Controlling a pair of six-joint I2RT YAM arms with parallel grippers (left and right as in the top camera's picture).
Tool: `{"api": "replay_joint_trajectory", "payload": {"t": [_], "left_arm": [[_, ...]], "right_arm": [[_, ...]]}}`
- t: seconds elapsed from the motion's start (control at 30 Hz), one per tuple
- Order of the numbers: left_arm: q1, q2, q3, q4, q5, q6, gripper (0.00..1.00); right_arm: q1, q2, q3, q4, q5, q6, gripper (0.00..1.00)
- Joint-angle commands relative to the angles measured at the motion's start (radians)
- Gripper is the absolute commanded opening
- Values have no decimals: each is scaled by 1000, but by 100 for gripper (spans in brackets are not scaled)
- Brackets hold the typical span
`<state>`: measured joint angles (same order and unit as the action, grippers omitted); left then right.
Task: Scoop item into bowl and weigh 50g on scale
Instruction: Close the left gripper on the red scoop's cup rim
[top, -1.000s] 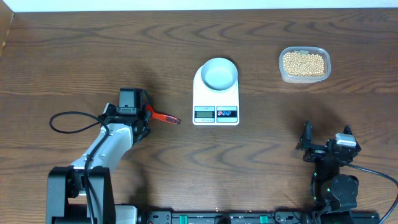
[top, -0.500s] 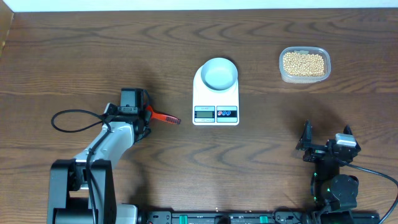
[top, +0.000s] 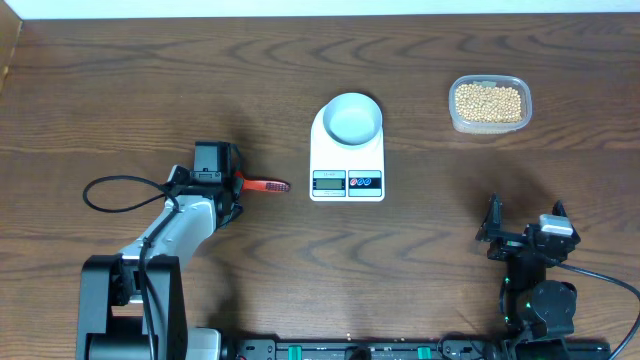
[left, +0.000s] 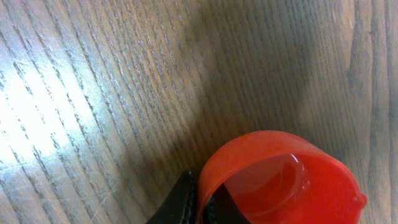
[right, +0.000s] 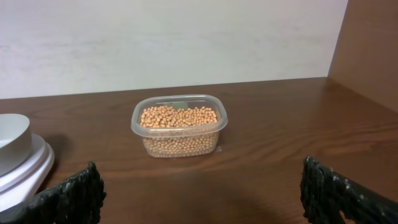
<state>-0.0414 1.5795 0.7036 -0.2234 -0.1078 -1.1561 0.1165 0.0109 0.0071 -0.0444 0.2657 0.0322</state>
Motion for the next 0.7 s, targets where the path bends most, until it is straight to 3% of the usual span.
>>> {"api": "replay_joint_trajectory", "payload": {"t": [0.0,0.23,0.67], "left_arm": [[-1,7,16,-2,-17,-5,7],[-1,-56,16,-2,-17,99,7],[-1,-349,16,-2,-79,203,7]], "right_arm": [[5,-6,-2,-4,13,-15,99],[5,-6,-2,-4,13,-15,99],[5,-6,-2,-4,13,-15,99]]}}
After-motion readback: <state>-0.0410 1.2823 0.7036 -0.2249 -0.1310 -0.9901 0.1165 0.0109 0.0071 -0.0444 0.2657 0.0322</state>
